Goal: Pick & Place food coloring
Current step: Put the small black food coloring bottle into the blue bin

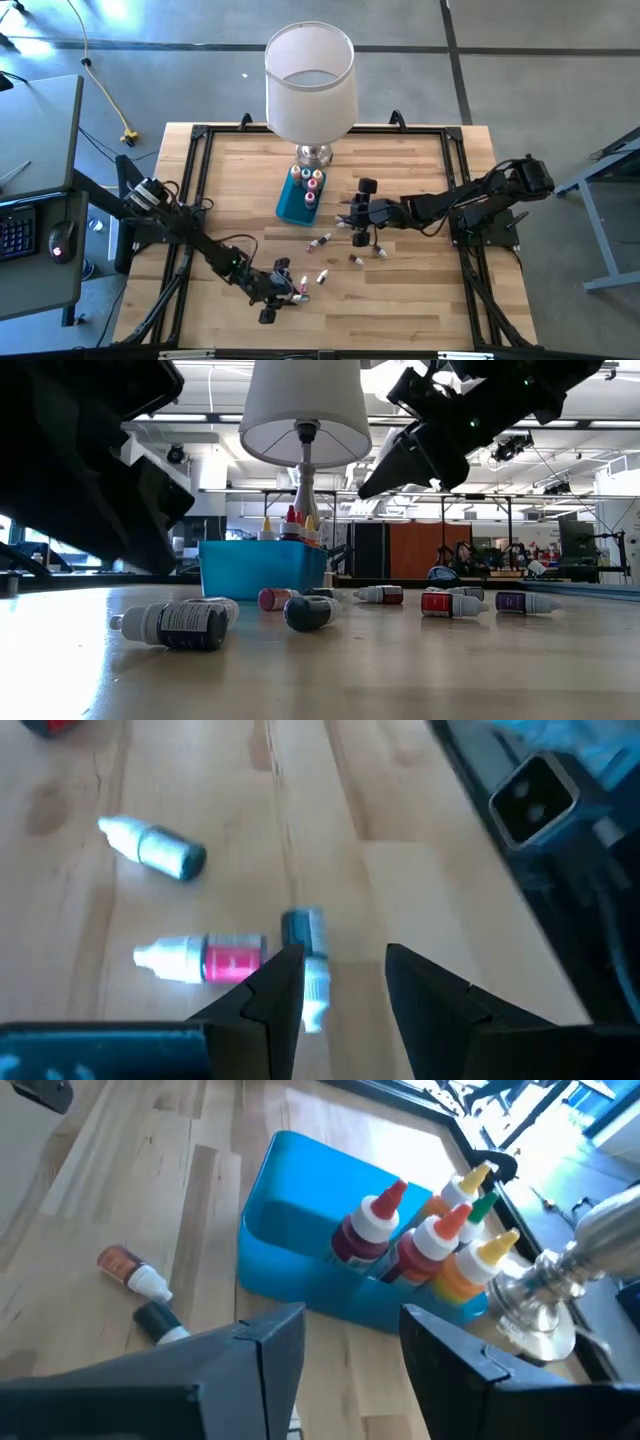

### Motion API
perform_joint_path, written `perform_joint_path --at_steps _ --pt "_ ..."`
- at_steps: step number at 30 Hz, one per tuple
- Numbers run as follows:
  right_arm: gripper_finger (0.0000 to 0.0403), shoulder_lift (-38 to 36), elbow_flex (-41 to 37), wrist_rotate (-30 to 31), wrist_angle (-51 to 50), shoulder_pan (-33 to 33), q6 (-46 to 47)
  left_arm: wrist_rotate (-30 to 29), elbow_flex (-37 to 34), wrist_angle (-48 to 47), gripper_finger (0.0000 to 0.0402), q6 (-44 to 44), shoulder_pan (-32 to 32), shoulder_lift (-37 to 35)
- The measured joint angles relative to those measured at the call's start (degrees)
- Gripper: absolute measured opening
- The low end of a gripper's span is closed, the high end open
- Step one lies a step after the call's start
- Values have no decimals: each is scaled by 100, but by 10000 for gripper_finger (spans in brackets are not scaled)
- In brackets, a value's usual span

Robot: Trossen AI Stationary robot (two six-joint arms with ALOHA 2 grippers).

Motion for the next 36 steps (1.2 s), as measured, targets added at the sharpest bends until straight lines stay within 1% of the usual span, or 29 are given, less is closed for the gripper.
perform_joint_path --at_steps 5,10,21,26,28,32,36 --pt "157 0 -14 -89 -13 0 75 -378 22 -37 140 3 -86 114" --pt "157 0 -14 -279 15 2 77 -423 22 -63 140 20 -77 114" --pt "157 0 -14 -283 12 2 76 -485 22 -35 140 23 -77 116" --pt "157 2 -14 -283 12 2 77 -515 22 248 140 -31 -77 363" --pt "157 2 -14 -283 15 2 77 -432 105 397 140 -85 -77 527" --pt "157 3 -14 -283 12 2 77 -435 199 364 140 -111 -77 735" --pt "157 4 -14 -283 12 2 77 -425 194 325 140 -110 -75 760"
